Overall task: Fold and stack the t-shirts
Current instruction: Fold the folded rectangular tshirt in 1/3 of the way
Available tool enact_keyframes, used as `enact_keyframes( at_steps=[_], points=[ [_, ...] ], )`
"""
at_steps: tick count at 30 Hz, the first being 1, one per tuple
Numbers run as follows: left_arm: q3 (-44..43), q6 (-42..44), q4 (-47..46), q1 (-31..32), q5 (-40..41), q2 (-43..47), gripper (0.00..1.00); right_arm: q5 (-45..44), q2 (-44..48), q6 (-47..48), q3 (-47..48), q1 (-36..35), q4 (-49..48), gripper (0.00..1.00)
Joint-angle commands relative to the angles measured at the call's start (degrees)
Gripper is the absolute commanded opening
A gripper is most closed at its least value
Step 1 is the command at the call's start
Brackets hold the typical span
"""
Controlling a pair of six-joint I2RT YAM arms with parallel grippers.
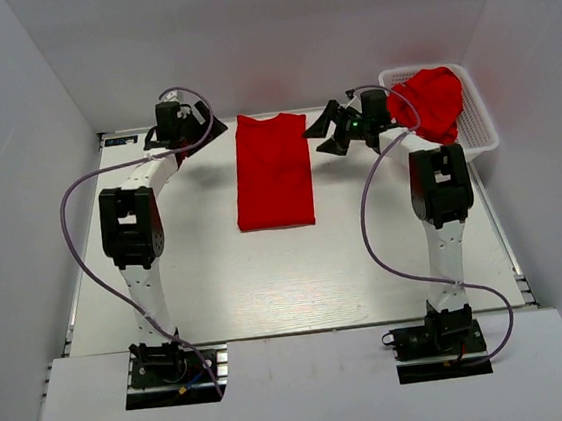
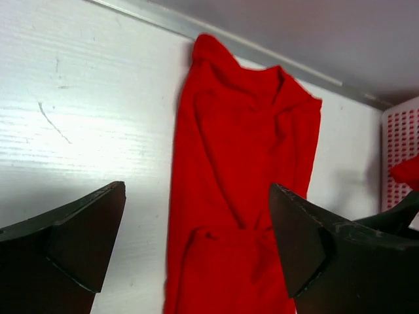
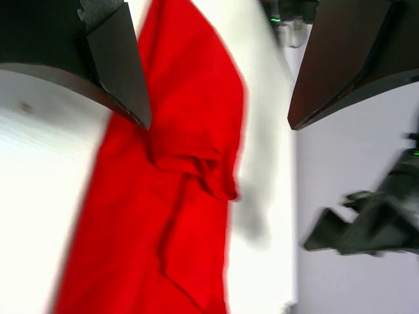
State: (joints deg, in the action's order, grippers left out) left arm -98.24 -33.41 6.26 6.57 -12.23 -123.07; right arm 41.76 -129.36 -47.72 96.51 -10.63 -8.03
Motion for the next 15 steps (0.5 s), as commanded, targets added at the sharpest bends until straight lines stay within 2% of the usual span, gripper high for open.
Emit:
enact_keyframes(
  at_steps=[1,6,7,10,15],
  points=[
    [2.6,4.56,1.03,0.55,-2.71,6.95,1.0,-5.08,7.18,15.07,0.53,-2.2,13.24,0.9],
    [15.25,9.93,1.65,2.39,-3.94,16.35,1.0,-12.03,19.2,21.97,-11.86,-2.64,13.92,0.9],
    [19.62,10.46,1.65,2.4,-4.99,19.67,1.0,-12.31,20.02,23.63,-15.35,-3.42,14.97,0.9],
    [28.23,12.31,0.6,3.8,-7.54,24.0,1.0,-12.06,22.66,27.15,-18.1,-5.18,17.43,0.9],
    [34.16,15.65,4.37,5.99,-7.55,27.26,1.0,-10.82,24.16,29.62,-26.53,-8.96,19.11,0.9]
  ],
)
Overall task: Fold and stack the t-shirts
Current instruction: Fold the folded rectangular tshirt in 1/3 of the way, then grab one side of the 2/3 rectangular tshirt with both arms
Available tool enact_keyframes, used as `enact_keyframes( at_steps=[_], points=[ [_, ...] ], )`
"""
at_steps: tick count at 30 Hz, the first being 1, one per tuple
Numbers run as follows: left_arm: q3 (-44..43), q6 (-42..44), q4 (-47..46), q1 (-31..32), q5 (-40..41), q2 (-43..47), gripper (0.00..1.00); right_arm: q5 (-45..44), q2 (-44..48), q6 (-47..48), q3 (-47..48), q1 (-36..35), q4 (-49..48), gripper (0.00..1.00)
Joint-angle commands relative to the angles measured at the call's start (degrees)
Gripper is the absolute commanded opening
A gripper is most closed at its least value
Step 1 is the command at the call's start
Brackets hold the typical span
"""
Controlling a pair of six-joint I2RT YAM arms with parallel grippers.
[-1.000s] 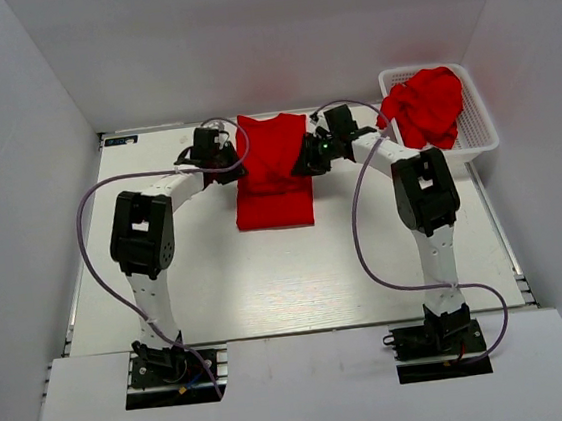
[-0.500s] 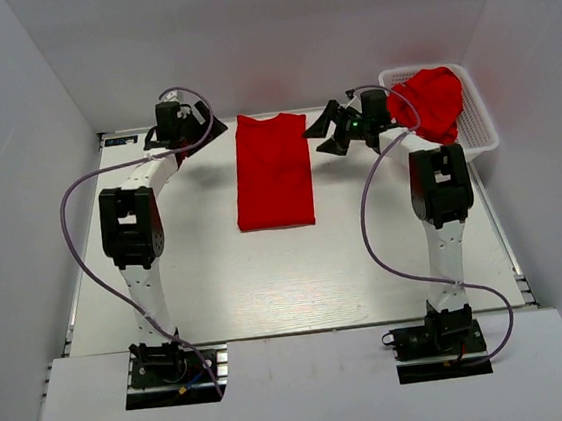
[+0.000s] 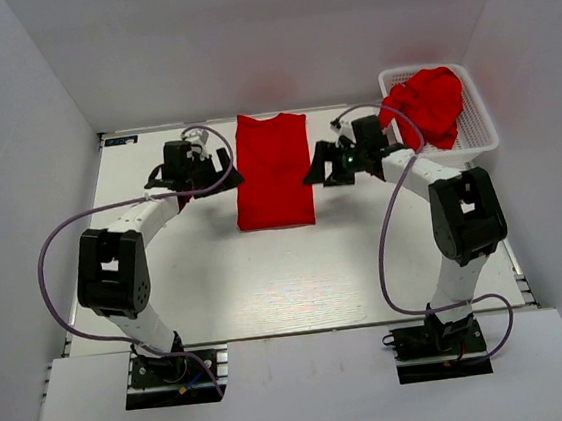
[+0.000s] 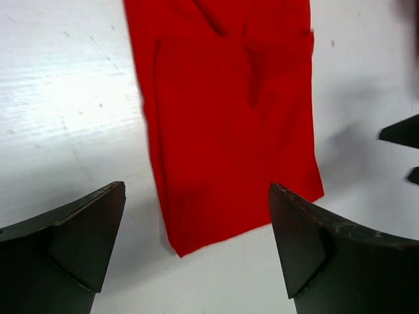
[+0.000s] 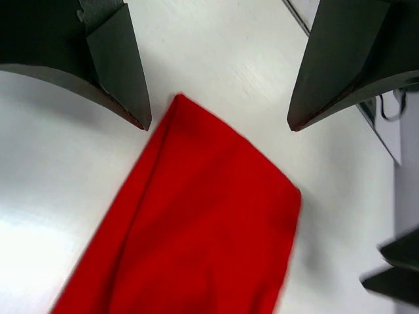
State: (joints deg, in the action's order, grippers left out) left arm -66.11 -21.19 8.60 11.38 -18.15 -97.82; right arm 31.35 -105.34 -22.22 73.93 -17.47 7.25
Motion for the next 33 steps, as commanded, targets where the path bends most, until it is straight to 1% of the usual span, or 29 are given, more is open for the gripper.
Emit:
enact_keyframes(
  at_steps=[1,3,7,12,14,16,17,19,20,21,23,24,25,26,27,29,30,31,32,33],
  points=[
    [3.69,3.44,2.03,2.15,-2.23,2.02,1.0,-0.16,0.31,3.85,-4.75,-2.47,3.74,0.9],
    [6.41,3.44,0.81,2.94,-3.03,2.02,1.0,0.2,0.05,3.41,-7.47,-3.71,2.69,0.9],
    [8.8,3.44,-1.47,4.61,-4.61,1.49,1.0,1.08,-1.97,1.74,-9.07,-5.2,0.93,0.9],
    [8.19,4.75,0.36,5.67,-4.0,-3.15,1.0,0.03,-2.77,0.51,-9.68,-5.91,0.4,0.9],
    [8.88,5.28,-0.16,6.29,-4.0,-3.69,1.0,-0.24,-3.2,0.25,-10.12,-5.91,0.22,0.9],
    [9.5,5.28,-0.16,6.82,-3.21,-5.01,0.96,-0.94,-3.82,-0.19,-10.3,-5.99,0.05,0.9],
    [9.5,5.28,-0.16,6.82,-3.21,-5.01,0.9,-1.03,-4.6,-0.37,-10.47,-5.91,-0.73,0.9],
    [10.03,5.28,-0.16,6.82,-2.41,-5.01,0.87,-0.24,-5.31,-1.24,-10.56,-5.99,-1.35,0.9],
    [10.03,5.28,-0.16,6.82,-1.63,-5.53,0.83,-0.41,-6.01,-1.51,-10.47,-5.99,-1.88,0.89],
    [10.03,5.28,-0.16,6.82,-1.62,-5.54,0.74,0.02,-6.63,-1.95,-10.04,-5.91,-1.71,0.86],
    [10.03,5.28,0.45,6.82,-1.01,-6.07,0.59,0.73,-6.81,-3.27,-10.56,-5.9,-2.4,0.82],
    [10.03,5.8,0.97,7.34,-1.7,-6.07,0.49,0.64,-6.55,-3.62,-10.82,-5.82,-2.85,0.75],
    [10.03,5.81,0.98,7.34,-1.71,-6.07,0.44,0.64,-6.28,-4.06,-11.09,-5.9,-3.29,0.7],
    [10.82,5.81,0.98,7.34,-2.84,-6.07,0.41,0.81,-6.19,-4.32,-11.7,-5.9,-3.38,0.65],
    [12.04,5.81,0.98,7.34,-2.85,-6.07,0.41,0.81,-6.02,-4.59,-12.14,-5.9,-3.55,0.49],
    [13.19,5.28,0.45,7.34,-2.85,-5.36,0.34,0.73,-5.32,-5.03,-12.93,-5.99,-4.17,0.29],
    [13.72,5.28,0.45,7.34,-2.85,-5.36,0.29,0.38,-5.23,-5.12,-13.54,-5.99,-5.13,0.11],
    [13.72,5.28,0.45,7.34,-2.85,-5.36,0.12,0.9,-5.14,-5.29,-14.07,-5.99,-5.4,0.02],
    [13.72,5.28,1.24,7.34,-2.85,-4.84,0.08,1.08,-5.05,-5.47,-14.08,-5.82,-5.4,0.0],
    [13.72,5.28,1.24,7.34,-3.38,-4.23,0.02,1.16,-4.27,-5.38,-14.86,-5.99,-6.44,0.0]
  ],
)
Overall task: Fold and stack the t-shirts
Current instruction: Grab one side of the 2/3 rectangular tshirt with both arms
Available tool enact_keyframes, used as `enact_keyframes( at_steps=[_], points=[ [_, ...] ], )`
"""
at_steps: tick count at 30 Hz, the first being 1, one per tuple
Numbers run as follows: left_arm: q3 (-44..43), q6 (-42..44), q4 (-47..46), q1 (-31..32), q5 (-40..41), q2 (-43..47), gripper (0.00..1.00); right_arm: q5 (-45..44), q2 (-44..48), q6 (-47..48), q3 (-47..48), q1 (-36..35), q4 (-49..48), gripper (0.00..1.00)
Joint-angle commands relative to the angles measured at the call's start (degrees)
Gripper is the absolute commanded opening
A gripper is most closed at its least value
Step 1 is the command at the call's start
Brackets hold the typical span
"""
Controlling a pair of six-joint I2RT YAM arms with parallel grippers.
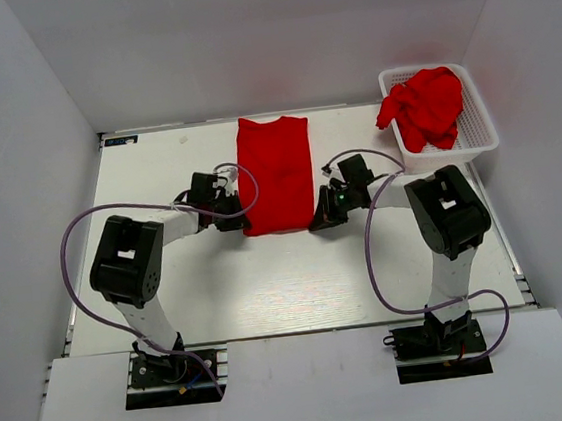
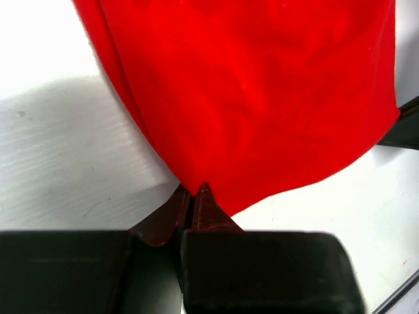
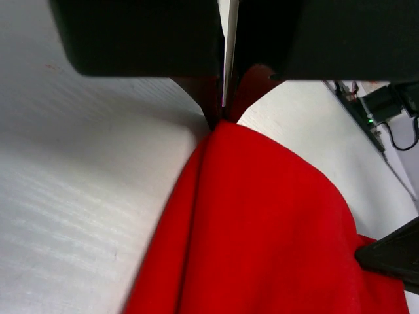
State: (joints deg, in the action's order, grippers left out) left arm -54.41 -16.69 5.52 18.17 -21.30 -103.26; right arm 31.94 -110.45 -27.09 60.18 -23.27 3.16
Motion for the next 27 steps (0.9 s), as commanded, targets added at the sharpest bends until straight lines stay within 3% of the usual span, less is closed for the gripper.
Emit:
enact_keyframes(
  at_steps=[1,11,18,25,27],
  points=[
    [2.03,0.78,4.85,0.55,-1.36,1.83,0.0,0.49,1.38,-0.42,-2.16,-0.29,-2.37,0.0],
    [6.07,-2.47,12.14,2.48,-8.91,15.8,0.0,2.33,18.94,5.81,-12.71,-2.04,2.37,0.0],
    [4.59,-3.26,17.51,3.01,-8.77,24.95,0.01,1.29,29.41,8.81,-13.87,-3.01,6.34,0.0],
    [-2.44,-6.42,10.31,1.7,-8.76,20.22,0.0,-6.01,26.88,8.72,-6.23,-2.4,1.33,0.0],
    [-6.9,-8.97,8.64,1.69,-3.87,16.44,0.0,-8.02,24.6,7.68,-1.84,-2.05,-2.09,0.0]
  ],
)
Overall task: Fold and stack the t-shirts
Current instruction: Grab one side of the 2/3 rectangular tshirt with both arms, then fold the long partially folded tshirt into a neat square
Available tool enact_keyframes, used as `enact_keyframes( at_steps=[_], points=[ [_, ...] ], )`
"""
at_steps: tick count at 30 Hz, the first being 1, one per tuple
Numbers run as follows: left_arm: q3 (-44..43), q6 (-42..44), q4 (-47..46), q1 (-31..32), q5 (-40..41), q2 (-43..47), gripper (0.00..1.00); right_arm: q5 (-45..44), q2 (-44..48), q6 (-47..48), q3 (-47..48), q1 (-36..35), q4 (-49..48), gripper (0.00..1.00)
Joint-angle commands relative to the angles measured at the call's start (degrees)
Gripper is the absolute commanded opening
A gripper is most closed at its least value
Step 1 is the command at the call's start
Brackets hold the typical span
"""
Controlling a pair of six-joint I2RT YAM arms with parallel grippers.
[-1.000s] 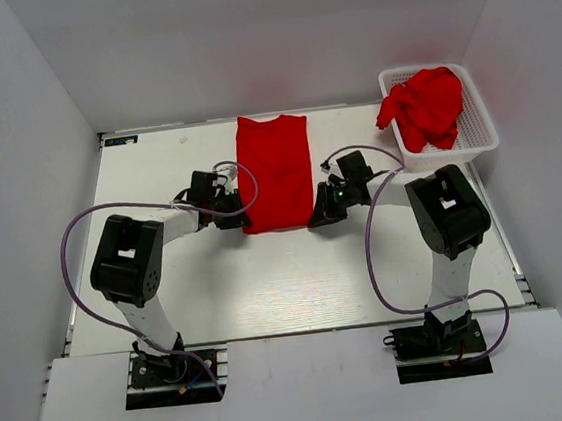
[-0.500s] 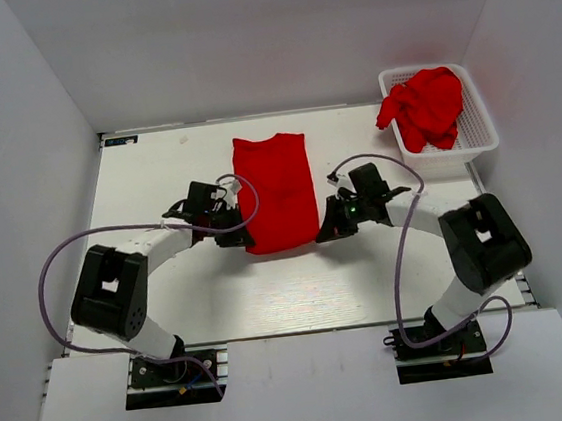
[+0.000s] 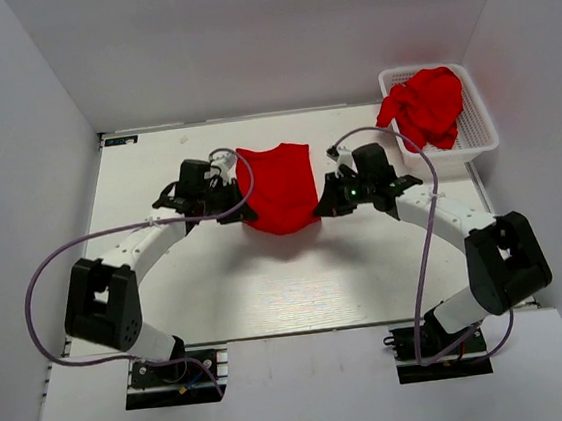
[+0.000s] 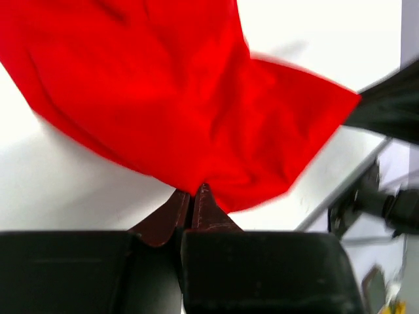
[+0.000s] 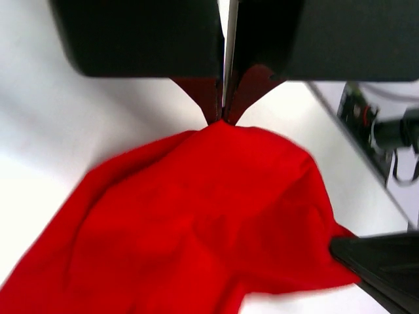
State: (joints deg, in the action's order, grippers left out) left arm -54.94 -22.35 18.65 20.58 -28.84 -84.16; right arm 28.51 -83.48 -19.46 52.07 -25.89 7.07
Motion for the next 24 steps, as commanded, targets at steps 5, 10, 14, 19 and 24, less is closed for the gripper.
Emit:
enact_keyframes(
  at_steps=[5,10,14,19,24],
  points=[
    [-20.52,-2.53,1.2,-1.86,8.71,-11.1,0.0,-6.45,-9.23,-0.22,15.74,1.8,-5.93,0.0],
    [-28.9,-2.52,4.02,-3.87,12.23,-17.69,0.0,-6.71,-15.21,-0.14,24.1,3.39,-4.53,0.0],
    [-35.4,-2.52,4.55,-6.07,12.23,-22.18,0.0,-6.28,-19.42,0.22,29.74,5.06,-2.85,0.0],
    [-42.52,-2.52,2.61,-7.22,7.58,-29.19,0.0,-5.4,-24.78,0.3,37.92,6.46,-0.66,0.0],
    [-52.8,-2.52,3.14,-8.27,1.78,-38.08,0.0,-5.05,-30.24,-0.57,44.06,7.52,0.92,0.0]
  ],
)
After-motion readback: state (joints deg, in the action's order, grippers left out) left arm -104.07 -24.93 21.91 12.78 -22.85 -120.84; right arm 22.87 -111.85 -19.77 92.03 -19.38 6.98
